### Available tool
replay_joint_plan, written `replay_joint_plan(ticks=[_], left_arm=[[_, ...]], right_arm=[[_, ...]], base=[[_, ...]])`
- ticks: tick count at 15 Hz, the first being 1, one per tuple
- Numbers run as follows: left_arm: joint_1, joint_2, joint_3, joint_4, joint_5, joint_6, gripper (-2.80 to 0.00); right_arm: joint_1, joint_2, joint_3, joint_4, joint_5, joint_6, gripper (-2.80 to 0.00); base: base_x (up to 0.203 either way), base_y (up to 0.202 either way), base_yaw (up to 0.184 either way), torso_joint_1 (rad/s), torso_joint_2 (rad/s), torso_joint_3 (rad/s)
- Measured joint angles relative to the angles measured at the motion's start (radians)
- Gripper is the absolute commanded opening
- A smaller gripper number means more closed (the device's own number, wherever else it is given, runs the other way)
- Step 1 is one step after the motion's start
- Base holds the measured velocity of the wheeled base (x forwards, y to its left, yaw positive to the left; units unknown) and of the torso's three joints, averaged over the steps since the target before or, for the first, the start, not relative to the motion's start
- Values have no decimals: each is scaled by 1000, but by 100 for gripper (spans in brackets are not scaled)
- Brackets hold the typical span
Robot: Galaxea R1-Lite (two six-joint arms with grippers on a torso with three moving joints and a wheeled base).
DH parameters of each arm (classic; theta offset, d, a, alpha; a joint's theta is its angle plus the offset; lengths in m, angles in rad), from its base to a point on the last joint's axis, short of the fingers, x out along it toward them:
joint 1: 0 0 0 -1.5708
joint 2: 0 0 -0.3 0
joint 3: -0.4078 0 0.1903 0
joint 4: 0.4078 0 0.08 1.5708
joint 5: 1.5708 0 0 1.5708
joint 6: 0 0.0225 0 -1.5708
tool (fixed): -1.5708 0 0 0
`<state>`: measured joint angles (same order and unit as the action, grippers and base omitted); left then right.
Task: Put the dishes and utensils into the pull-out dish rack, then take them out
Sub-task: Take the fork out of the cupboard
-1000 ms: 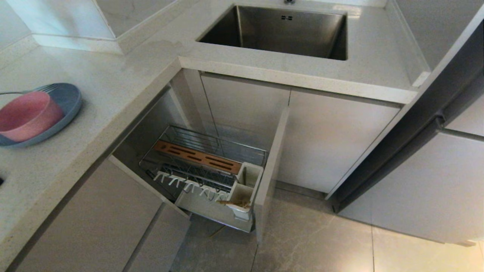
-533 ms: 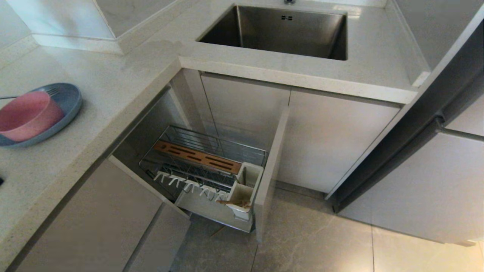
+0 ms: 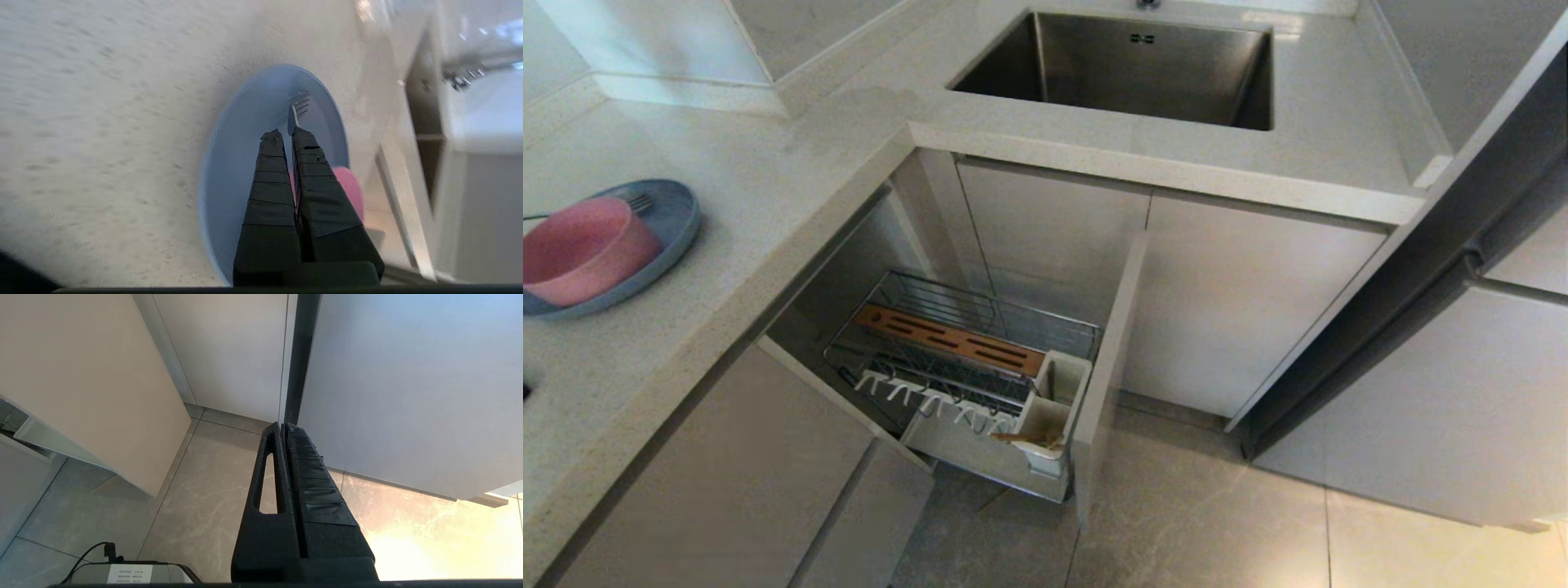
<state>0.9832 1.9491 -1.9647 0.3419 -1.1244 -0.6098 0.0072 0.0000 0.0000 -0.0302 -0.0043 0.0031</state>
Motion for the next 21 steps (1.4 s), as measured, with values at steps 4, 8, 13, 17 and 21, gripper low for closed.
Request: replay_joint_plan(ticks=[4, 8, 13, 17, 21], left_arm=[[3, 9, 0, -2, -69, 0, -280], [3, 16, 1, 5, -64, 24, -280], [3, 34, 1, -2, -55, 70, -280], [17, 46, 1, -12, -62, 93, -280], [18, 59, 0, -13, -71, 127, -280]], right_arm=[[0, 0, 0, 0, 0, 0, -280], [0, 0, 0, 0, 0, 0, -280], [0, 0, 0, 0, 0, 0, -280], [0, 0, 0, 0, 0, 0, -280], [0, 0, 0, 0, 0, 0, -280]], base=[[0, 0, 0, 0, 0, 0], [0, 0, 0, 0, 0, 0], [0, 0, 0, 0, 0, 0], [0, 0, 0, 0, 0, 0], [0, 0, 0, 0, 0, 0]])
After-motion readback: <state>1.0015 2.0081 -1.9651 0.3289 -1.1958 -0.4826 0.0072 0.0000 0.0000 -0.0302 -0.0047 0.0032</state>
